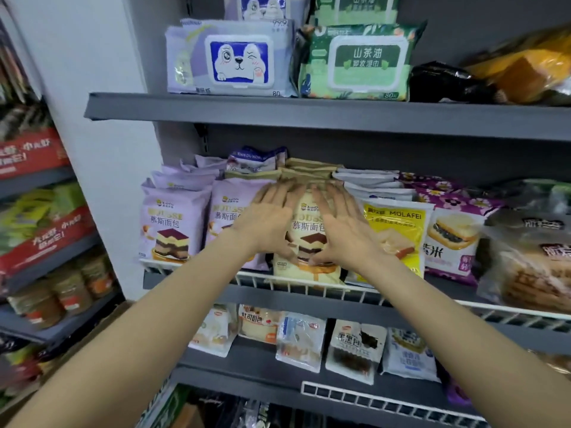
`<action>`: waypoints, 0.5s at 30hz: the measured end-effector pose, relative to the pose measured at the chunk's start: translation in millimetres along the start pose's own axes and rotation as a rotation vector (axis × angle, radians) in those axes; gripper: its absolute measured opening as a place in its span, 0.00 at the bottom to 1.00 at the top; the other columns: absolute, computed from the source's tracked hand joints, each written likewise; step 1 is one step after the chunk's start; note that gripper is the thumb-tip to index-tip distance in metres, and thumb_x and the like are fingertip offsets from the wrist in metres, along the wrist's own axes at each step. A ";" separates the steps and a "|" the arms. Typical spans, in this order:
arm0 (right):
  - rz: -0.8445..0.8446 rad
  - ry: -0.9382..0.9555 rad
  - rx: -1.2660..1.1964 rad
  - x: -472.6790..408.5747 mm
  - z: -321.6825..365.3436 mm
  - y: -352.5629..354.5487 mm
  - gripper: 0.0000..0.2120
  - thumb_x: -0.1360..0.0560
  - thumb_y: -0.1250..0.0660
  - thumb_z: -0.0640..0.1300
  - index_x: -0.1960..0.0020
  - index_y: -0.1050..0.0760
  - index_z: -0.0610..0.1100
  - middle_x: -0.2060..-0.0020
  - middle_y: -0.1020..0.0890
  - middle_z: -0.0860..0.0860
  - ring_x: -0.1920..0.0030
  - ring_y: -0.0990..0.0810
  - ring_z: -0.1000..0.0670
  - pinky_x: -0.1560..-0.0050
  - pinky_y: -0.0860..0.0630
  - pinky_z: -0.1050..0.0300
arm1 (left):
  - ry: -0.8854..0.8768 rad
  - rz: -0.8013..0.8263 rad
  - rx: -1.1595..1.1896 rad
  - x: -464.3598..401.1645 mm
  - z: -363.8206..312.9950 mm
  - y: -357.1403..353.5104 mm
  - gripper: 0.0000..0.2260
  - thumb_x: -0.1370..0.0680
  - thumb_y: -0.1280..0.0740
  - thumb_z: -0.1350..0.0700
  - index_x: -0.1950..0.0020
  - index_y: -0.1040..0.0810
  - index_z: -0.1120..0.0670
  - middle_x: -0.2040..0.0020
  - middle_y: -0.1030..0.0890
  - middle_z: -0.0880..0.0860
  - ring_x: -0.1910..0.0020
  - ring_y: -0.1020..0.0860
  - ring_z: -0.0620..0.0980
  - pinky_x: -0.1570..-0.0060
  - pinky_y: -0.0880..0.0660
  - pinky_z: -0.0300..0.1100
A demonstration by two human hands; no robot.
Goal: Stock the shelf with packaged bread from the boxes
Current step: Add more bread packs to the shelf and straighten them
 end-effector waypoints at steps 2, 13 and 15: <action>-0.039 -0.026 0.051 -3.5 9.0 -2.6 0.62 0.39 0.25 0.62 0.23 0.63 0.45 0.24 0.55 0.44 0.23 0.59 0.44 0.25 0.62 0.50 | 0.027 -0.066 -0.007 -2.6 5.9 -6.2 0.60 0.43 0.24 0.35 0.23 0.53 0.56 0.25 0.44 0.58 0.25 0.45 0.57 0.26 0.48 0.48; -0.161 -0.141 0.248 -16.4 28.3 -23.9 0.62 0.48 0.20 0.60 0.24 0.46 0.41 0.32 0.33 0.38 0.29 0.36 0.38 0.28 0.41 0.41 | -0.005 -0.211 0.199 -4.5 23.1 -22.1 0.50 0.38 0.27 0.38 0.23 0.46 0.52 0.25 0.42 0.56 0.25 0.43 0.56 0.26 0.47 0.51; -0.153 -0.151 0.271 -15.5 29.1 -21.8 0.62 0.48 0.20 0.61 0.24 0.47 0.40 0.33 0.32 0.38 0.30 0.35 0.38 0.28 0.40 0.41 | 0.033 -0.255 0.385 -3.7 26.2 -9.1 0.36 0.29 0.34 0.45 0.24 0.43 0.51 0.25 0.39 0.55 0.26 0.40 0.55 0.27 0.44 0.49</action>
Point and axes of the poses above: each hand's wrist, its own x-axis away from the middle knuckle, its own y-axis out of the back of the hand, z = x × y, the point moved 1 cm from there along -x, towards the middle knuckle
